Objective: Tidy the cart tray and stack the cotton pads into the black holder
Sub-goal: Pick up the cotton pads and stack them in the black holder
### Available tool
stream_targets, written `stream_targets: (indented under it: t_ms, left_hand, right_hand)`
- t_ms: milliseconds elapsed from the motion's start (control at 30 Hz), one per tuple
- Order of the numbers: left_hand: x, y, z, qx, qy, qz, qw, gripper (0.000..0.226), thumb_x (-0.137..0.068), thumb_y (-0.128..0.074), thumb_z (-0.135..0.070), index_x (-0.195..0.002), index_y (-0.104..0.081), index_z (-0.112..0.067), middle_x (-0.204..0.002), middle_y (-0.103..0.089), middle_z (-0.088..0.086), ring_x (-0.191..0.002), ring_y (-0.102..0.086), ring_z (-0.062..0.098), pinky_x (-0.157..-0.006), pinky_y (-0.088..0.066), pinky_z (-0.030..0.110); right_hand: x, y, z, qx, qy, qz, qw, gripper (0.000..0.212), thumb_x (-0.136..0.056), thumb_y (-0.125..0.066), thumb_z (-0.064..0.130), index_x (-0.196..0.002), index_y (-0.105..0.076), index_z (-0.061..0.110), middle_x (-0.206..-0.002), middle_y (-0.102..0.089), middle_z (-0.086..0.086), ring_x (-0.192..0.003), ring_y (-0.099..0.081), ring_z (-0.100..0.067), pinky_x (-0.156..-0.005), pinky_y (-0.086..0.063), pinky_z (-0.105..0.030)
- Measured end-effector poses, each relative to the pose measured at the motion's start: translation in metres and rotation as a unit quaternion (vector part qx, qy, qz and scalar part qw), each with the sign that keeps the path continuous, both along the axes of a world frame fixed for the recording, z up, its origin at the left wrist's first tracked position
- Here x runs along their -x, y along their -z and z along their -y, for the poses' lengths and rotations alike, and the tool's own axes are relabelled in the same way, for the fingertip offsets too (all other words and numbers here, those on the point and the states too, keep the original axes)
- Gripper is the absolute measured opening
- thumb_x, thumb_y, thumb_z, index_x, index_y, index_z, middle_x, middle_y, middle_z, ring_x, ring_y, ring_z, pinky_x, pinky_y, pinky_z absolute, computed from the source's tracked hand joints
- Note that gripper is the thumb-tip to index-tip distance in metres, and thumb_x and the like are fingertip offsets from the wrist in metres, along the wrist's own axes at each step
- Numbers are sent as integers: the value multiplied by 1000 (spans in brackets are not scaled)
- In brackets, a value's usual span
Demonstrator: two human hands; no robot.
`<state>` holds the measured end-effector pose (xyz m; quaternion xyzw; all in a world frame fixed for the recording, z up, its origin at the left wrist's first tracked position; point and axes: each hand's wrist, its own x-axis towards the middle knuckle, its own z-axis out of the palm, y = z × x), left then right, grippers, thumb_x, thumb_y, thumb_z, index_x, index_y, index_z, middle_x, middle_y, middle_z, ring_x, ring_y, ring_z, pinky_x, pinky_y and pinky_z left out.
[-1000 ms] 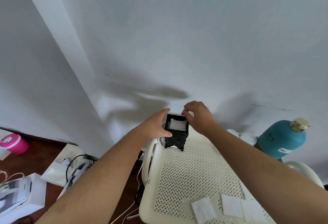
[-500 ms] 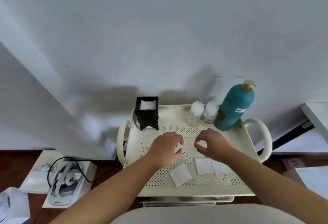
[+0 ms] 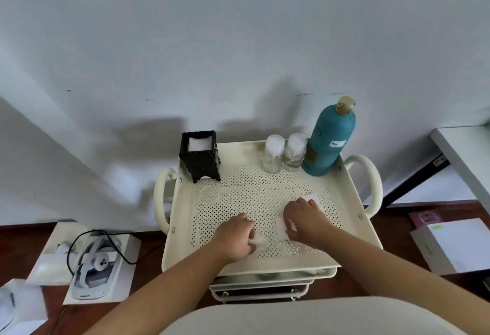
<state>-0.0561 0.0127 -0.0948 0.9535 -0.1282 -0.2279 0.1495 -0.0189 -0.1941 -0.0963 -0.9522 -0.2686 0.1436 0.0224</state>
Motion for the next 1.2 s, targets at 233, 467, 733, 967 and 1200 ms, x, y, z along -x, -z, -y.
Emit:
stream_targets:
  t_ms: [233, 467, 733, 967, 1200]
  left_hand:
    - [-8, -19, -16, 171, -155, -38, 972, 20, -77, -66, -15, -90, -51, -20, -91, -60, 1, -74, -54, 16, -58, -39, 26]
    - [-18, -33, -25, 265, -274, -45, 923, 11, -76, -70, -16, -83, -62, -19, -87, -63, 2, -73, -56, 13, -58, -40, 22]
    - [-36, -64, -37, 330, -315, -8, 890, 9, -86, -63, -25, -79, -69, -23, -73, -62, -3, -65, -53, 13, -57, -39, 22]
    - [-72, -128, -66, 385, -343, 122, 848, 21, -89, -57, -13, -82, -69, -29, -81, -65, 2, -73, -56, 17, -69, -44, 29]
    - [-99, -168, -115, 419, -411, 213, 781, 12, -80, -70, -8, -84, -64, -17, -80, -66, 1, -71, -58, 11, -61, -46, 16]
  right_hand:
    - [-7, -5, 0, -13, 23, -32, 999, 39, -75, -69, 39, -107, -52, 26, -111, -59, 5, -104, -50, -18, -89, -33, -32]
    - [-5, 1, -6, 30, -29, -27, 999, 21, -78, -63, 36, -93, -62, 22, -112, -54, 0, -106, -45, -20, -90, -33, -34]
    - [-45, -50, -16, -267, 172, -145, 937, 23, -72, -79, 22, -73, -56, 26, -68, -54, 9, -61, -46, -8, -54, -35, -17]
    - [-94, -122, -42, -421, 218, -183, 861, 9, -79, -73, 18, -78, -70, 10, -66, -61, 0, -58, -49, -11, -56, -39, -20]
    - [-130, -157, -92, -474, 186, -204, 836, 9, -81, -70, 6, -89, -70, 3, -72, -65, -4, -61, -59, -9, -55, -50, -14]
